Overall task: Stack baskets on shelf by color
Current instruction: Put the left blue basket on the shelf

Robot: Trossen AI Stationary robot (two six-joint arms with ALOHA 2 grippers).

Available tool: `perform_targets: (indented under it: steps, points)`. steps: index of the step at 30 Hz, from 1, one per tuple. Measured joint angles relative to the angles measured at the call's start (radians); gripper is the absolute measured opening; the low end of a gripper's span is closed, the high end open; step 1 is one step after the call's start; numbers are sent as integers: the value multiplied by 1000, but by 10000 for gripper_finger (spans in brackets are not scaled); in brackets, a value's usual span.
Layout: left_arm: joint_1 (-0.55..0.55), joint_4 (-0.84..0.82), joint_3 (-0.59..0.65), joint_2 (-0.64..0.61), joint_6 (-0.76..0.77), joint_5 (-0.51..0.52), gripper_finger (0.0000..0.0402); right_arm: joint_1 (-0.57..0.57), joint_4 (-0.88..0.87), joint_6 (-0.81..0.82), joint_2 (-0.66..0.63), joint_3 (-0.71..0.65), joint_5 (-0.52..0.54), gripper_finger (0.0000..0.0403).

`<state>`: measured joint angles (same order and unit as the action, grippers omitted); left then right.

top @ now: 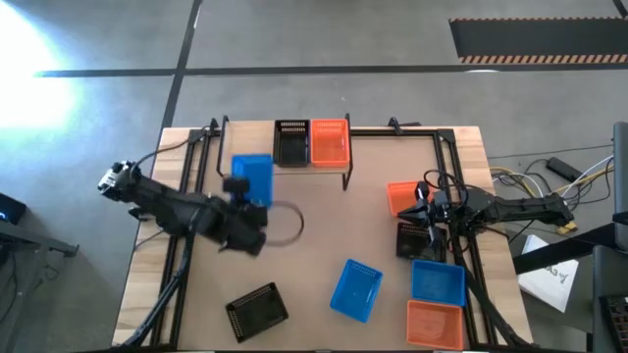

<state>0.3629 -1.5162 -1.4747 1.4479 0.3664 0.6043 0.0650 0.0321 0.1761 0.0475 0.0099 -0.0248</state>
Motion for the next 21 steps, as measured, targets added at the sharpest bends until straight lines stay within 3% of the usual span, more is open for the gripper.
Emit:
perform_targets:
  steps: [3, 8, 11, 14, 17, 21]
  points:
    - [-127, -31, 17, -41, -75, -5, 0, 0, 0, 0, 0, 0, 0, 9]
    - [-360, 2, 24, -100, -357, -30, 0, 0, 0, 0, 0, 0, 0, 9]
    - [-507, 55, 25, -109, -534, -112, 0, 0, 0, 0, 0, 0, 0, 9]
    - [-629, 98, 25, -102, -618, -197, 0, 0, 0, 0, 0, 0, 0, 9]
    - [-705, 122, 25, -76, -678, -246, 0, 0, 0, 0, 0, 0, 0, 9]
    - [-729, 128, 25, -36, -745, -264, 0, 0, 0, 0, 0, 0, 0, 9]
